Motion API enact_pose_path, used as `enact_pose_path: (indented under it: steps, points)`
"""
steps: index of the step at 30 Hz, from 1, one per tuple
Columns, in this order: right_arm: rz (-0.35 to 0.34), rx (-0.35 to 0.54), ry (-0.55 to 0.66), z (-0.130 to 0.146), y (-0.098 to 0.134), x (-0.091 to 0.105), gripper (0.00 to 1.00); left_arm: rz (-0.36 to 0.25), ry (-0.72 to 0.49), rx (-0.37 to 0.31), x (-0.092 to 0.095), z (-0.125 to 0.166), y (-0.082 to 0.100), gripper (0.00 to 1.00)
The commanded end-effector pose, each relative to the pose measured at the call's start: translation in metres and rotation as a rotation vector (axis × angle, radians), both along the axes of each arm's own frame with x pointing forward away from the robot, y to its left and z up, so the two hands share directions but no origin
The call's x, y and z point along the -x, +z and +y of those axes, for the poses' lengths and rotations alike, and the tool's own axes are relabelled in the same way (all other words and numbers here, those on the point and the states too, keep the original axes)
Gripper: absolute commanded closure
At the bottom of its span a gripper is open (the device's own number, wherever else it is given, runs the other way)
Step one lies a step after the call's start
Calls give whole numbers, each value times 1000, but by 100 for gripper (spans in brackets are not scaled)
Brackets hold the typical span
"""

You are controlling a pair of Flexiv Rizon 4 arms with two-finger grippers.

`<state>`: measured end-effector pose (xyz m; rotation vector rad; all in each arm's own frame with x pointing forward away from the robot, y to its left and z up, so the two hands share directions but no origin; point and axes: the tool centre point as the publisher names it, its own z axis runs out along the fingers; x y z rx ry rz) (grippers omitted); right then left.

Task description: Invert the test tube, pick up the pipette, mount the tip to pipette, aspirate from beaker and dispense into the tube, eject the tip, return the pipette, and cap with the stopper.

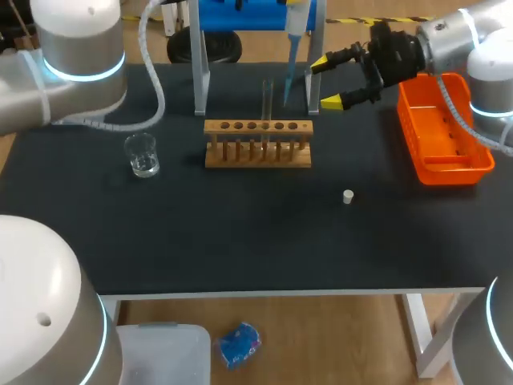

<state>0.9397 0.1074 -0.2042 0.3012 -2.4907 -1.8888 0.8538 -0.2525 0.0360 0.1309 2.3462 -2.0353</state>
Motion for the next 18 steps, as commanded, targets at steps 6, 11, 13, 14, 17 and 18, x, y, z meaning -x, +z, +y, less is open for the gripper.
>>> enact_pose_path:
  steps: [6,11,13,14,17,18]
  points:
    - [21,-148,32,-11,18,76,0,-22,52,44,23,13,-45,100]
    - [73,-236,56,-11,21,105,0,-15,69,16,31,20,-67,100]
    - [73,-236,56,-11,21,105,0,-15,69,16,31,20,-67,100]
    - [73,-236,56,-11,21,105,0,-15,69,16,31,20,-67,100]
    - [73,-236,56,-11,21,105,0,-15,69,16,31,20,-67,100]
    - [73,-236,56,-11,21,105,0,-15,69,16,31,20,-67,100]
